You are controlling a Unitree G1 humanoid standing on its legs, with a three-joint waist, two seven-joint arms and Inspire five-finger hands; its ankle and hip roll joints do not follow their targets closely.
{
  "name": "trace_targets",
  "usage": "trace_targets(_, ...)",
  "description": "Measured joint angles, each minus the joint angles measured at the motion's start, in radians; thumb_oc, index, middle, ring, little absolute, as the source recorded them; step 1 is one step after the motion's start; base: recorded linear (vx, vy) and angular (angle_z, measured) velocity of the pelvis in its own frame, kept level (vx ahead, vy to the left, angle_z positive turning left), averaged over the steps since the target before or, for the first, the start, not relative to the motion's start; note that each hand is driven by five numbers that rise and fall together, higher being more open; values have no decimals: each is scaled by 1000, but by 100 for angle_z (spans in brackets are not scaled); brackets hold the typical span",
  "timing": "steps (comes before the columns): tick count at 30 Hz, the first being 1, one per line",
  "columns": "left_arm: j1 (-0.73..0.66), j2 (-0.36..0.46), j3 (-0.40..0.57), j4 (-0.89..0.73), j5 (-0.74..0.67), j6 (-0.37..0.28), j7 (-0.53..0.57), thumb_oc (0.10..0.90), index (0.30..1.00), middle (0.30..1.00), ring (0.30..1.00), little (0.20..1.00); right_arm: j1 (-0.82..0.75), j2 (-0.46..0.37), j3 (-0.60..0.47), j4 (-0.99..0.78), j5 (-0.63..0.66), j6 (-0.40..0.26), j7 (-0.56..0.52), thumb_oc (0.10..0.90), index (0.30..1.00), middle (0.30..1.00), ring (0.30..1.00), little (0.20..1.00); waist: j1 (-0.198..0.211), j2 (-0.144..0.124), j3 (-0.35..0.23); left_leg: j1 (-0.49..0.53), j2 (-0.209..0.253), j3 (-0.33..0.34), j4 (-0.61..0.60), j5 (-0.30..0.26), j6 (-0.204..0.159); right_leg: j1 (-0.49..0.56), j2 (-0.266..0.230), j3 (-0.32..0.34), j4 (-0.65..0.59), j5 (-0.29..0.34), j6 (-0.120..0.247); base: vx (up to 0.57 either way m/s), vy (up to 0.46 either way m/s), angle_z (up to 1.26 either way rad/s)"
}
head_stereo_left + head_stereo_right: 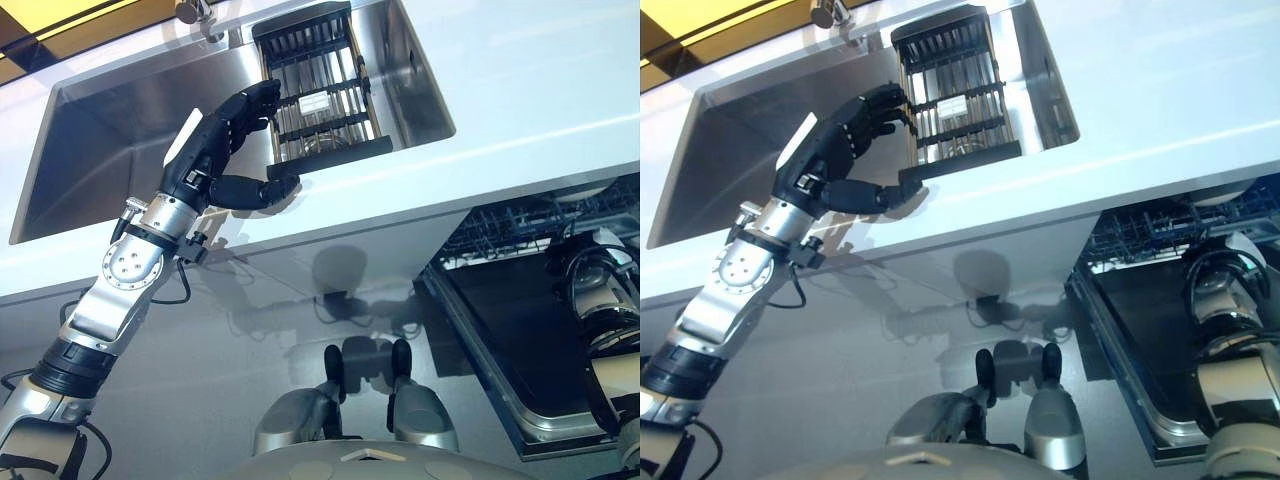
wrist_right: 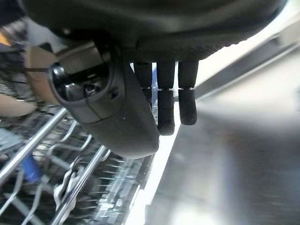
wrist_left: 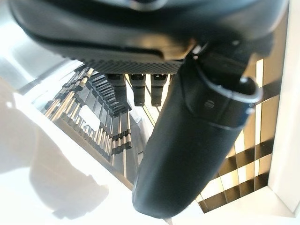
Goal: Pick up plates and place into dishwasher.
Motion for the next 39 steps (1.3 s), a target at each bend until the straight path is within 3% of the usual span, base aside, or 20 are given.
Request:
trace_targets(7, -1, 0, 0, 21, 0, -33, -1, 800, 900, 900, 900, 900, -5, 0, -1, -8, 0, -29, -64, 100, 300, 300, 300, 200, 7, 0, 0, 1, -2, -4, 0, 1, 1, 2, -1, 0, 0, -1, -1, 0, 0, 0)
trace_targets(21, -3, -2, 0, 21, -1, -40, -27, 800, 900, 900, 900, 900, -1, -10, -4, -35, -3, -30, -35, 100, 300, 300, 300, 200, -2, -1, 0, 5, -1, -7, 0, 4, -2, 6, 1, 2, 0, 0, -1, 0, 0, 0)
trace_targets(26, -3, -9, 0, 17, -1, -43, -41, 800, 900, 900, 900, 900, 82, -11, -46, -133, -3, -61, -39, 100, 300, 300, 300, 200, -7, -5, 3, 22, 2, 12, 0, 1, -2, 17, 4, 12, 0, -1, -1, 11, 20, -6)
trace_targets(30, 1, -14, 1, 18, -1, -47, -43, 800, 900, 900, 900, 900, 192, -7, -74, -282, -5, -132, -66, 100, 300, 300, 300, 200, -25, -22, 14, 35, 5, 30, -3, -6, -1, 21, 8, 37, 0, 0, -1, 1, 48, -17)
trace_targets(31, 1, -21, 1, 18, -1, -51, -49, 800, 900, 900, 900, 900, 216, -5, -91, -329, -7, -145, -74, 322, 491, 491, 491, 422, -35, -26, 16, 36, 5, 32, -3, -7, -1, 21, 11, 40, 0, 0, -1, 6, 36, -11)
trace_targets(32, 1, -31, 1, 17, -1, -53, -54, 800, 900, 900, 900, 900, 239, -5, -105, -369, -12, -153, -82, 800, 900, 900, 900, 900, -40, -30, 18, 39, 5, 37, -2, -8, 0, 21, 13, 46, 0, 1, -2, 9, 37, -14)
trace_targets(34, 3, -46, 1, 17, 0, -53, -63, 800, 900, 900, 900, 900, 278, -4, -126, -416, -24, -156, -82, 800, 900, 900, 900, 900, -42, -36, 17, 45, 7, 48, -2, -13, 0, 22, 16, 57, 0, 2, -3, 8, 27, -17)
trace_targets(39, 27, -53, 14, 17, 0, -54, -68, 800, 900, 900, 900, 900, 388, 49, -206, -496, -22, -145, -46, 800, 900, 900, 900, 900, -61, -84, 13, 64, 14, 77, 0, -24, -5, 30, 25, 87, 0, 1, -3, 6, 23, -16)
